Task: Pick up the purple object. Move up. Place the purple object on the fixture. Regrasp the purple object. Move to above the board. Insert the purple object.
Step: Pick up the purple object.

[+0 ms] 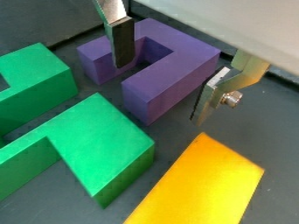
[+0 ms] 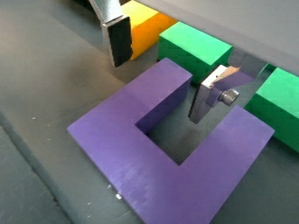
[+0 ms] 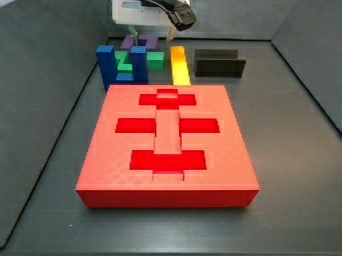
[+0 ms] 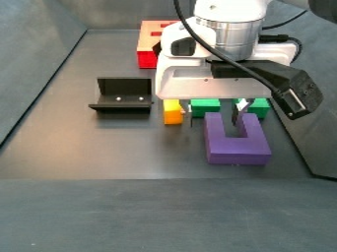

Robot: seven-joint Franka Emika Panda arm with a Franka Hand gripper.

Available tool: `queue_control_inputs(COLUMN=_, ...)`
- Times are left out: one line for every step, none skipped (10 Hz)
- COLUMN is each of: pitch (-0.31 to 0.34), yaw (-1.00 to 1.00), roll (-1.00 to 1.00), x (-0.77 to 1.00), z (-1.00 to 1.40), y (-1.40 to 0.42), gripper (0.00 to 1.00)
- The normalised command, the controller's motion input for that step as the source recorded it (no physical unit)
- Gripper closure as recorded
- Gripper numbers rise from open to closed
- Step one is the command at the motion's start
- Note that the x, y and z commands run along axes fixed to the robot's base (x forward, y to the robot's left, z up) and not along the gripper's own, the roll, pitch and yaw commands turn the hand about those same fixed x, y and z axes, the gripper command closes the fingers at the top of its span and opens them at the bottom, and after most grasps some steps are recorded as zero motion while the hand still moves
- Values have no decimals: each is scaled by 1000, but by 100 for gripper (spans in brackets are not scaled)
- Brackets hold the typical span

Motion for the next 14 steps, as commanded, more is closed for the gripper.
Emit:
queue_control_inputs(pitch=-13, yaw=0, roll=44, x=-109, z=-197, y=-109, gripper=0)
queue_control_inputs(pitch=-29, yaw=-6, roll=21, x=-137, z=-223, y=-6, gripper=0)
queue_control_inputs(pitch=-36, yaw=-109, roll=0, x=-163, z=-214, y=20, gripper=0)
queue_control_inputs(pitch=0, yaw=-71, roll=6, x=0, z=0, y=0, gripper=0)
queue_control_inputs(pitch=0, yaw=0, roll=0, x=0, z=0, y=0, gripper=0)
queue_control_inputs(pitch=0, yaw=0, roll=0, x=0, z=0, y=0, gripper=100)
queue_control_inputs(pitch=0, yaw=0, roll=0, x=0, z=0, y=0, gripper=100)
queue_control_inputs(pitch=0, yaw=0, roll=0, x=0, z=0, y=0, gripper=100)
queue_control_inputs(pitch=0, yaw=0, roll=0, x=0, z=0, y=0, gripper=100)
queue_control_inputs(pitch=0, yaw=0, roll=0, x=0, z=0, y=0, gripper=100)
queue_control_inputs(pitch=0, yaw=0, roll=0, x=0, z=0, y=0, gripper=100)
queue_control_inputs(pitch=0, yaw=0, roll=0, x=0, z=0, y=0, gripper=100)
queue_control_inputs(pitch=0, yaw=0, roll=0, x=0, z=0, y=0, gripper=100)
queue_control_inputs(pitch=0, yaw=0, roll=0, x=0, z=0, y=0, gripper=100)
